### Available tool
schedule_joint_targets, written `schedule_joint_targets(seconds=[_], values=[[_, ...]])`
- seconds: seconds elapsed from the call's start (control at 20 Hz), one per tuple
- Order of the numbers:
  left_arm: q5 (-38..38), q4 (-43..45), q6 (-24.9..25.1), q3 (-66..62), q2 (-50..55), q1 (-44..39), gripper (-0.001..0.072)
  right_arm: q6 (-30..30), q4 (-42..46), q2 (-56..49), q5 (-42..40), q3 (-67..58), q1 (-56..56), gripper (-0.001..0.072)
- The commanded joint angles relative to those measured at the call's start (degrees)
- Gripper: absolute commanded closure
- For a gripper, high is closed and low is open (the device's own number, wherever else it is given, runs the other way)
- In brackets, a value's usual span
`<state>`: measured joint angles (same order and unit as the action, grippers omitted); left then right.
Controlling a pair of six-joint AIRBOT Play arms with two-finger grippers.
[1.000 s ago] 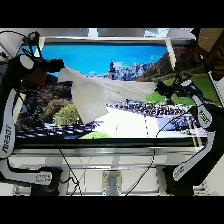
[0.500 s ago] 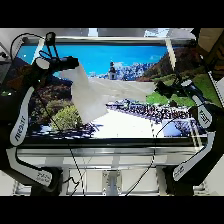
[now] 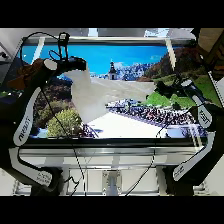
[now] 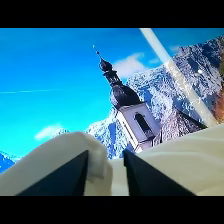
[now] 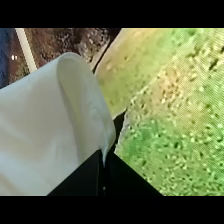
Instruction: Fold the shirts.
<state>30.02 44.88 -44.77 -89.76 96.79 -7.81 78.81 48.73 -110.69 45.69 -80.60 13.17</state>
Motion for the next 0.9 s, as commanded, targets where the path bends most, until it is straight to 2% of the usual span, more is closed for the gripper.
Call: schedule_joint_targets(seconds=[0.0, 0.15, 0.2, 0.35, 0.6, 0.75, 0.85], values=[[0.8, 0.2, 1.7, -0.1, 0.0, 0.4, 0.0348, 0.0, 1.0, 0.0, 0.1, 0.0, 0.0, 0.0685], [4.5, 0.6, 1.4, -0.4, 0.0, 2.7, 0.0348, 0.0, 1.0, 0.0, 0.1, 0.0, 0.0, 0.0685], [6.2, 0.6, -0.5, -0.4, 0.0, 4.0, 0.0347, 0.0, 1.0, 0.0, 0.1, 0.0, 0.0, 0.0685], [14.6, 2.1, -8.8, -0.4, 0.0, 8.9, 0.0347, 0.0, 1.0, 0.0, 0.1, 0.0, 0.0, 0.0685], [34.9, 23.3, -27.4, -0.3, 0.1, 16.0, 0.0327, 0.0, 1.0, 0.0, 0.1, 0.0, 0.0, 0.0686], [41.6, 23.2, -29.1, -0.3, 1.1, 17.9, 0.0327, 0.0, 1.0, 0.0, 0.1, 0.0, 0.0, 0.0685], [42.8, 22.1, -29.4, -0.3, 2.8, 17.9, 0.0327, 0.0, 1.0, 0.0, 0.1, 0.0, -0.1, 0.0685]])
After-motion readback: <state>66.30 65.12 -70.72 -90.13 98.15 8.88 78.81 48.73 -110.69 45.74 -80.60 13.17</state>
